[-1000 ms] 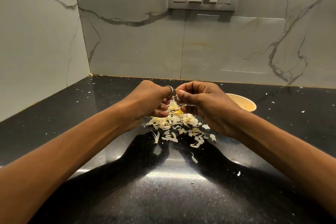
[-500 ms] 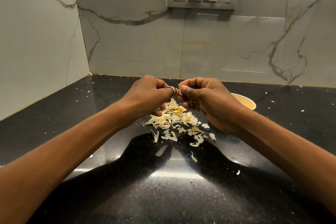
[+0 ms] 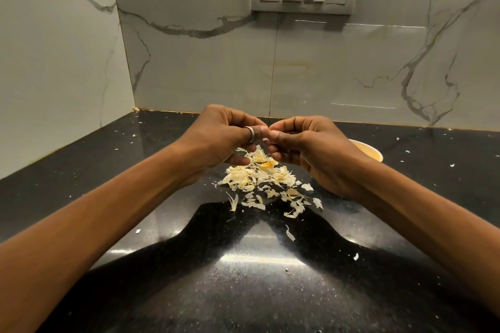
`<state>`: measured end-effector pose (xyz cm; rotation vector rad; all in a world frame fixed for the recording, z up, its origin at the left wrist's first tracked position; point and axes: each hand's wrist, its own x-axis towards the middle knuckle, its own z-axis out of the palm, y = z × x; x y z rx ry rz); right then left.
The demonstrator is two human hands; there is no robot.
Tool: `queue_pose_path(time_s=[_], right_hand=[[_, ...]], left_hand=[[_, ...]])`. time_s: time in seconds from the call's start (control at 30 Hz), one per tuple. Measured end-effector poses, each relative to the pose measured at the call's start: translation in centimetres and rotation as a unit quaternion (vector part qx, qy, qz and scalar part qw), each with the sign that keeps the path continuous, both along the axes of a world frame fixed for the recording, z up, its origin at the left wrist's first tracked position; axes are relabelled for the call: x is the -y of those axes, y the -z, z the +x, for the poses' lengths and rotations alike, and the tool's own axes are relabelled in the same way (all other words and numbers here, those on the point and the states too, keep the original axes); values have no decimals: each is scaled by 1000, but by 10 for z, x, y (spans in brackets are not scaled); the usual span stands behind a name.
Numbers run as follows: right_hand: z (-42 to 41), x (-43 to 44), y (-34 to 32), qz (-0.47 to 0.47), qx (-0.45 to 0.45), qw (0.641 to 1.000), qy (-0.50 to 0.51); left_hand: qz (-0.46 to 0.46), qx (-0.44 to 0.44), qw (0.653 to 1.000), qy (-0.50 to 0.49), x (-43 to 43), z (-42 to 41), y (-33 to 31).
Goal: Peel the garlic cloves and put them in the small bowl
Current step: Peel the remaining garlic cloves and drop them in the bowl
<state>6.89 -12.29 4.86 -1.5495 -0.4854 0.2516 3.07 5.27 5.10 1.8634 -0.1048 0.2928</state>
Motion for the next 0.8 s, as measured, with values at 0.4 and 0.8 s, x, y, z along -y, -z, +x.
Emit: queue_pose_path(time_s=[0.4, 0.8], right_hand=[[0, -1, 0, 26, -28, 999, -11], [3, 0, 5, -36, 46, 998, -10]], left_hand=[[68, 30, 997, 2, 0, -1, 1], [141, 51, 989, -2, 1, 1, 4]])
